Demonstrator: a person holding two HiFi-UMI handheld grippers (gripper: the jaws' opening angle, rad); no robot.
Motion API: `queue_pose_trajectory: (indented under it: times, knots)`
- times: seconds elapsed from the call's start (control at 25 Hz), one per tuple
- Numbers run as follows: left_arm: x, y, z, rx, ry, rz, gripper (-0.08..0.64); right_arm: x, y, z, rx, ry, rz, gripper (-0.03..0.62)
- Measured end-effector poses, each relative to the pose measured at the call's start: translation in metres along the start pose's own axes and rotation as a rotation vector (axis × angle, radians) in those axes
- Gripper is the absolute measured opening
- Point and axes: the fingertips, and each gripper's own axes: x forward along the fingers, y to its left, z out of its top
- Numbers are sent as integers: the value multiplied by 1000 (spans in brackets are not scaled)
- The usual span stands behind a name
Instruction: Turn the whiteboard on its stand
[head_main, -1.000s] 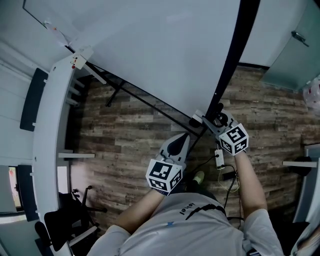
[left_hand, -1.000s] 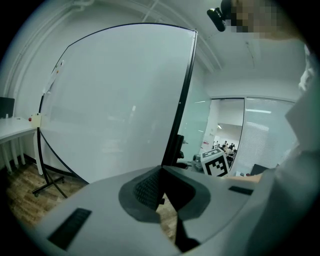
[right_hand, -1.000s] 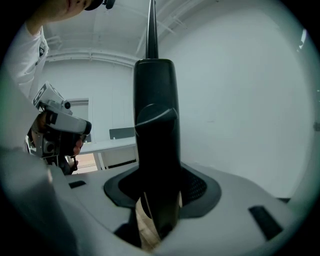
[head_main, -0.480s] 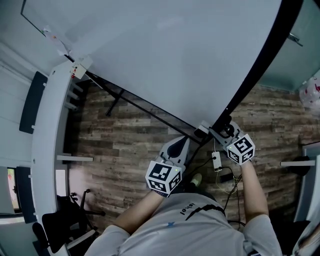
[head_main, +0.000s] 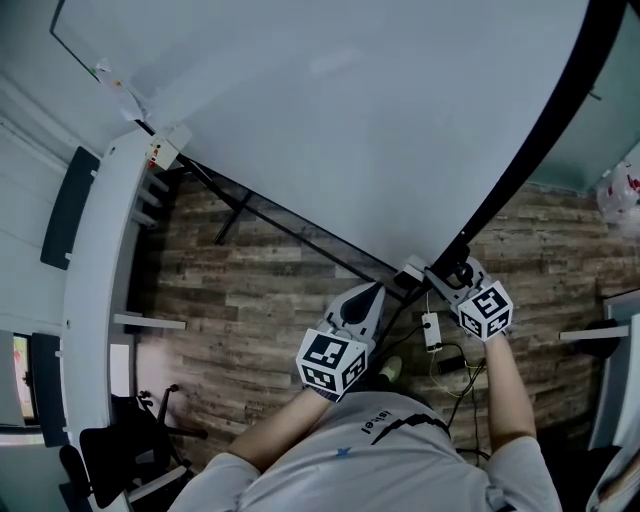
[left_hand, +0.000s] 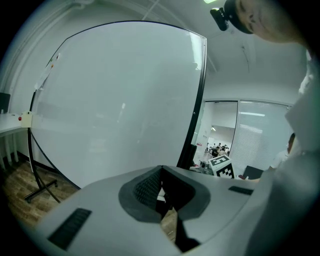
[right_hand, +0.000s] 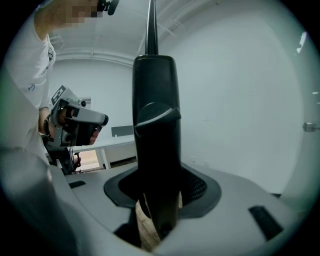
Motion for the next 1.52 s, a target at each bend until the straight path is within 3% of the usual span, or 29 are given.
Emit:
queue_pose_trajectory:
  times: [0.24,0.44,0.72,1.0,1.28,1.52]
  knots:
    - [5,-10,-2,1,7,-28,11,-2,-4,-6,24,29,-81,187]
    - [15,-22,4,5,8,-54,11,-11,-12,-5,137,50,-181,187]
    - [19,-31,5,19,23,-98,11,-38,-8,-7,204,63,-320,192]
    - [16,-43,-5,28,67,-118,11,-69,18,16,296,-27,-332,190]
    - [-5,-59,-4,46,97,-186,11,-74,68,37,375,-104,-319,96]
    - [-30,-52,5,47,109,-285,11,-68,110,53,390,-149,-415,32]
